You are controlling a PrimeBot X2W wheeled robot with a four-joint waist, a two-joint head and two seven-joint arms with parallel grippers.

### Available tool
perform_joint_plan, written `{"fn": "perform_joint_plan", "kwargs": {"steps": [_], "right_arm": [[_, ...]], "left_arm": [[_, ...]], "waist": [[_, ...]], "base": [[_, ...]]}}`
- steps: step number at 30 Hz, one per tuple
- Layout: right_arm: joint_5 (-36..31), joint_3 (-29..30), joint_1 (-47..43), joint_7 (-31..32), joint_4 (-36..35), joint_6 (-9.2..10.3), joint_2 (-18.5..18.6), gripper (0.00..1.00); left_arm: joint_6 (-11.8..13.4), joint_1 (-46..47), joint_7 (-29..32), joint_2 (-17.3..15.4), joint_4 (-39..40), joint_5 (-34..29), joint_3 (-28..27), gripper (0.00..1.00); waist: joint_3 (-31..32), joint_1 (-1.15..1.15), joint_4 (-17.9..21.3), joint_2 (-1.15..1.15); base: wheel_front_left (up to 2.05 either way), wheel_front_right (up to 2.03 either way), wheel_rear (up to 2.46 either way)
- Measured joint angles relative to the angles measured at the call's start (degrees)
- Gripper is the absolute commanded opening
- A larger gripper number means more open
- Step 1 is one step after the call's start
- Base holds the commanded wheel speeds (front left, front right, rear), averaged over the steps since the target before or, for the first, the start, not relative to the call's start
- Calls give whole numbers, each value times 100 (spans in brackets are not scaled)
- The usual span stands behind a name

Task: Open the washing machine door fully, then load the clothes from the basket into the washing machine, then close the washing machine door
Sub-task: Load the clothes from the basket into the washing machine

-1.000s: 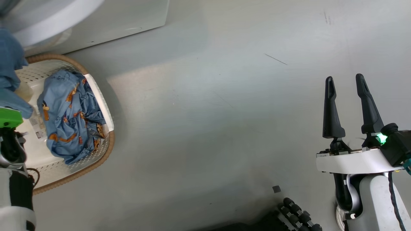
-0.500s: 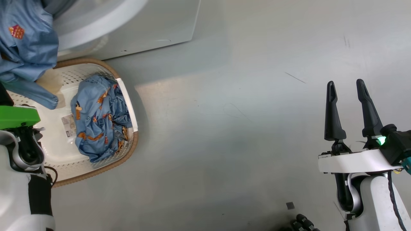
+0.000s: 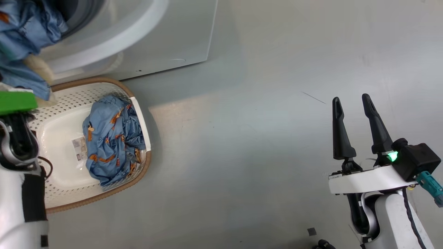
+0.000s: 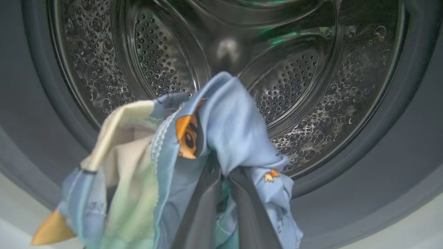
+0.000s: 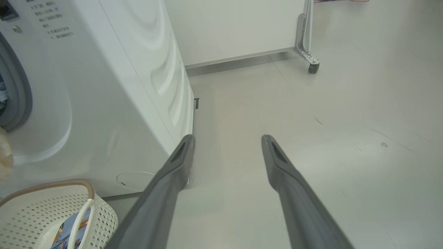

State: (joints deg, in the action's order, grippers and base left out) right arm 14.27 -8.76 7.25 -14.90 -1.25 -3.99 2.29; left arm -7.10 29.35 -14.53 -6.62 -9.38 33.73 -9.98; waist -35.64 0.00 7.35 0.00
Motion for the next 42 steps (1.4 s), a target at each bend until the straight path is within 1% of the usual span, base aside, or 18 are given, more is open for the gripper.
{"fn": "perform_joint_plan", "kwargs": {"steps": [3, 4, 7, 11, 16, 18, 23, 30, 38, 42], "right_arm": [[86, -92, -32, 0, 12, 0, 1, 100], [115, -148, -74, 0, 37, 0, 4, 100], [148, -233, -105, 0, 75, 0, 1, 100], [203, -346, -226, 0, 116, 0, -1, 100], [245, -448, -357, 0, 156, -5, -8, 100], [236, -442, -458, 0, 171, -9, -11, 100], [166, -363, -779, 0, 189, -9, -22, 100], [73, -293, -973, 0, 170, -52, -40, 100], [70, -230, -1151, 0, 94, -66, -45, 100], [68, -231, -1151, 0, 49, -69, -46, 100]], "left_arm": [[0, 285, 54, -208, -53, -100, 4, 0], [8, 502, 166, -366, -155, -229, -27, 0], [97, 788, 393, -604, -368, -303, -86, 0], [277, 1150, 703, -929, -779, -359, -214, 0], [287, 1552, 957, -1451, -1161, -526, -269, 0], [286, 1782, 1017, -1589, -1305, -535, -287, 0], [287, 2321, 1139, -1640, -1703, -286, -469, 0], [311, 2714, 1125, -2019, -2180, -287, -648, 0], [201, 3329, 549, -2145, -2207, -405, -486, 0], [189, 3367, 377, -2157, -2477, -461, -449, 0]], "waist": [[22, 0, 130, 0], [32, 0, 231, 0], [46, 0, 401, 0], [52, 0, 650, 0], [36, 0, 968, 0], [25, 0, 1088, 0], [-7, 0, 1329, 0], [-58, 0, 1553, 0], [-125, 0, 1603, 0], [-154, 0, 1598, 0]], "base": [[0, 0, 0], [0, 0, 0], [0, 0, 0], [0, 0, 0], [0, 0, 0], [0, 0, 0], [0, 0, 0], [0, 0, 0], [0, 0, 0], [0, 0, 0]]}}
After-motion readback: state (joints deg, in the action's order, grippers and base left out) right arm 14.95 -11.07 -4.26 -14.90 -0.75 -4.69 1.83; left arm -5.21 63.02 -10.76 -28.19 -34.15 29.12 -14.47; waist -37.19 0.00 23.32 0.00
